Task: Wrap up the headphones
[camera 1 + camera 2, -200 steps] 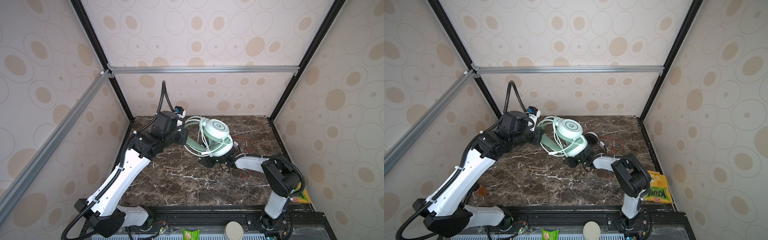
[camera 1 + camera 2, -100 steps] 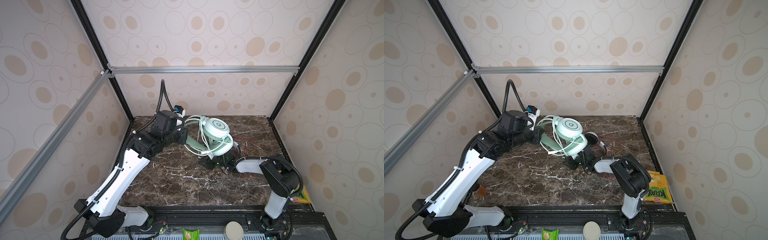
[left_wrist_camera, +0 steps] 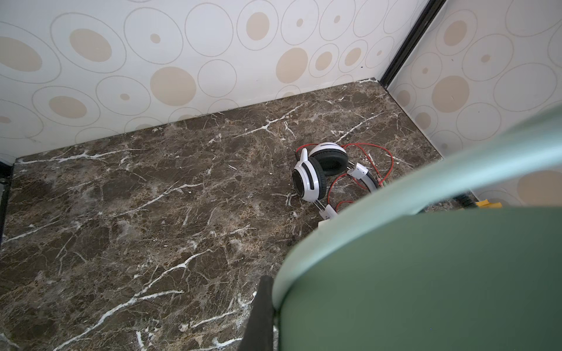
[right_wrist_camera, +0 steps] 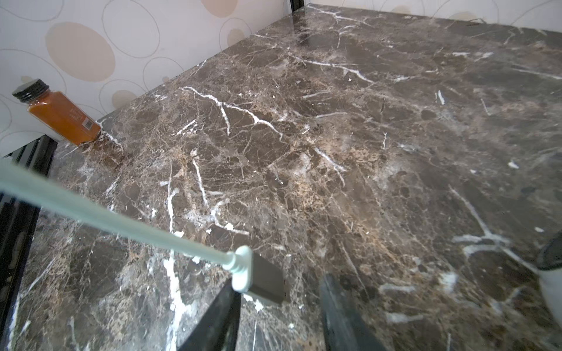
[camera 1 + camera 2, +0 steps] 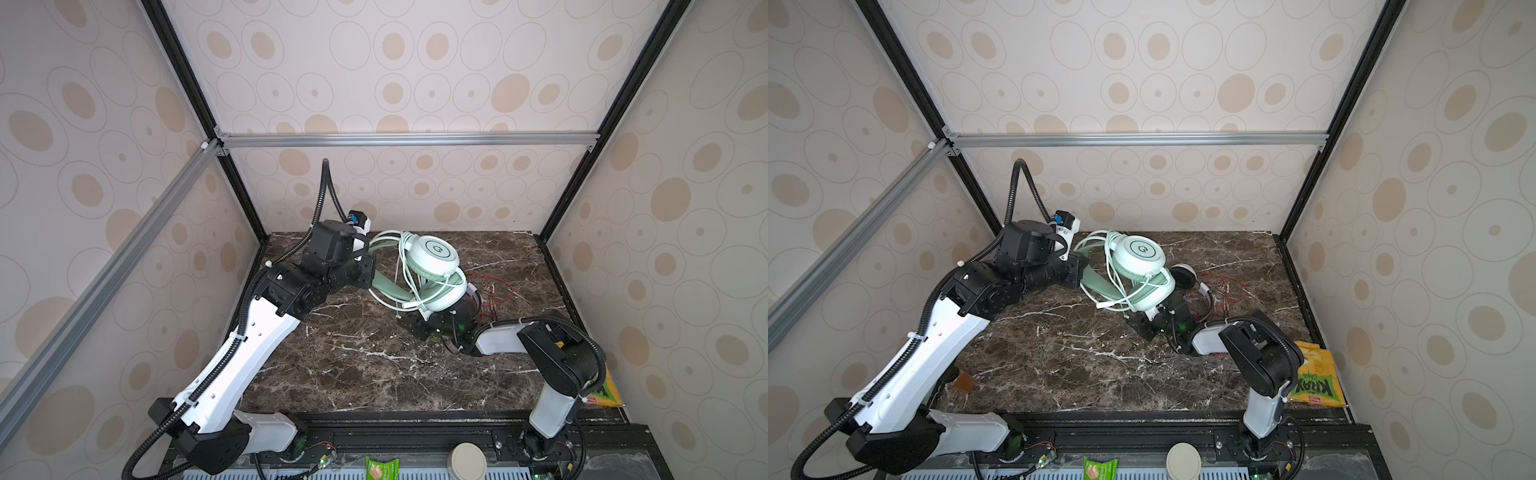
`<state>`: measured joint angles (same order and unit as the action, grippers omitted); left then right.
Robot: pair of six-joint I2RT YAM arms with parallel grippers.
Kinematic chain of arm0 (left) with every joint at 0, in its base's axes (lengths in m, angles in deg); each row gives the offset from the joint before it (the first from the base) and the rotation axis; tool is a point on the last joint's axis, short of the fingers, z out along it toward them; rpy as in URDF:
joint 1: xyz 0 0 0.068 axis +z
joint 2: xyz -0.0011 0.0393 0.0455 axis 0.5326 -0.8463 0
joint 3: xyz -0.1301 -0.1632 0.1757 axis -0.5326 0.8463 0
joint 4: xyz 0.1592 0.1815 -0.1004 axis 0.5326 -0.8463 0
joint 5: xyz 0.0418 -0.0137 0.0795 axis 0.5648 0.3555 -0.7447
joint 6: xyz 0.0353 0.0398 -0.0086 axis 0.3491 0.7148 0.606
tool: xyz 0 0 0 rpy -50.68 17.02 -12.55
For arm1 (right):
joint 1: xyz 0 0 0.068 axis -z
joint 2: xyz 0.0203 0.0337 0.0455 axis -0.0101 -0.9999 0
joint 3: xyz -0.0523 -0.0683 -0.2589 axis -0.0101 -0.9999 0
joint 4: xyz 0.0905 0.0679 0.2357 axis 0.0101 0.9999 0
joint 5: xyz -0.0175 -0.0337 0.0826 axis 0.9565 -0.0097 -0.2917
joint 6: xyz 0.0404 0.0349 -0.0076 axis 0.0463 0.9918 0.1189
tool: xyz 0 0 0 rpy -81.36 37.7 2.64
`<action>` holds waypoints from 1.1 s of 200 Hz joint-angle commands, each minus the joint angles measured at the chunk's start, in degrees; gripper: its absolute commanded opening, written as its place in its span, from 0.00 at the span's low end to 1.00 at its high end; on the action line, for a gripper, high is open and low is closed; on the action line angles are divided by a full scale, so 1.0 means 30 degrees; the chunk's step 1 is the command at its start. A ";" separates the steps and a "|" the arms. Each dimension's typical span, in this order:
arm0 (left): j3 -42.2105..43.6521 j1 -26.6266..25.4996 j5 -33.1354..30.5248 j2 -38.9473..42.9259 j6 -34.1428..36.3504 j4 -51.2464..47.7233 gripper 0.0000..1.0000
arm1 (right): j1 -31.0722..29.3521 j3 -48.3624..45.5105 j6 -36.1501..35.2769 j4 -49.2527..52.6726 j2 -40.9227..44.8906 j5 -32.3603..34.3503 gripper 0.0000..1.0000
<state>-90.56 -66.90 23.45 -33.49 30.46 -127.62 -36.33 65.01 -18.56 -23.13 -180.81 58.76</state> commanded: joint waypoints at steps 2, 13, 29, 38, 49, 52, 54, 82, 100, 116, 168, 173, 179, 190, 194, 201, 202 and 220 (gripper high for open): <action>-0.1323 0.0146 0.0558 0.0212 -0.0864 0.1097 0.00 | -0.0275 -0.0084 0.0139 -0.1139 0.0458 0.0181 0.45; -0.1329 0.0135 0.0558 0.0191 -0.0862 0.1125 0.00 | -0.0340 -0.0035 0.0129 -0.1144 0.0410 0.0203 0.45; -0.1380 0.0133 0.0587 0.0142 -0.0887 0.1099 0.00 | -0.0472 0.0096 0.0129 -0.1089 0.0294 0.0236 0.45; -0.1385 0.0135 0.0593 0.0115 -0.0895 0.1123 0.00 | -0.0546 0.0157 0.0149 -0.1101 0.0201 0.0282 0.45; -0.1382 0.0152 0.0563 0.0124 -0.0895 0.1114 0.00 | -0.0622 0.0194 0.0173 -0.1109 0.0114 0.0356 0.44; -0.1388 0.0122 0.0559 0.0129 -0.0899 0.1099 0.00 | -0.0674 0.0186 0.0158 -0.1118 0.0092 0.0371 0.44; -0.1389 0.0134 0.0543 0.0146 -0.0908 0.1105 0.00 | -0.0695 0.0198 0.0150 -0.1138 0.0078 0.0382 0.44; -0.1407 0.0123 0.0558 0.0166 -0.0897 0.1082 0.00 | -0.0792 0.0359 0.0225 -0.1264 -0.0139 0.0412 0.39; -0.1410 0.0119 0.0558 0.0118 -0.0894 0.1066 0.00 | -0.0800 0.0409 0.0257 -0.1268 -0.0249 0.0316 0.33; -0.1439 0.0150 0.0478 0.0131 -0.0865 0.1068 0.00 | -0.0796 0.0435 0.0235 -0.1233 -0.0266 0.0324 0.28; -0.1519 0.0139 0.0353 0.0003 -0.0949 0.1097 0.00 | -0.0902 -0.0269 0.0254 -0.1014 -0.0091 0.0500 0.12; -0.1548 0.0148 0.0313 -0.0041 -0.0975 0.1070 0.00 | -0.0954 -0.0382 0.0235 -0.0928 0.0027 0.0574 0.10; -0.1603 0.0153 0.0237 -0.0099 -0.1037 0.1033 0.00 | -0.1030 -0.0567 0.0170 -0.0782 0.0236 0.0709 0.09; -0.1618 0.0159 0.0099 -0.0153 -0.1068 0.1005 0.00 | -0.1273 -0.0963 -0.0008 -0.0278 0.0862 0.1230 0.07; -0.1626 0.0154 -0.0004 -0.0188 -0.1098 0.1007 0.00 | -0.1378 -0.1142 -0.0086 0.0001 0.1144 0.1473 0.06; -0.1614 0.0155 -0.0203 -0.0226 -0.1140 0.0974 0.00 | -0.1537 -0.1437 -0.0165 0.0521 0.1704 0.1906 0.04; -0.1614 0.0166 -0.0233 -0.0233 -0.1147 0.0977 0.00 | -0.1578 -0.1497 -0.0170 0.0581 0.1767 0.1966 0.04; -0.1443 0.0176 -0.0910 -0.0304 -0.1299 0.1008 0.00 | -0.2153 -0.2445 -0.0124 0.2389 0.3581 0.3532 0.00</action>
<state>-91.57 -66.90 22.55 -34.91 29.74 -127.89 -40.52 60.64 -17.99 -22.12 -176.86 63.57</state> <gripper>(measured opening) 0.073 0.110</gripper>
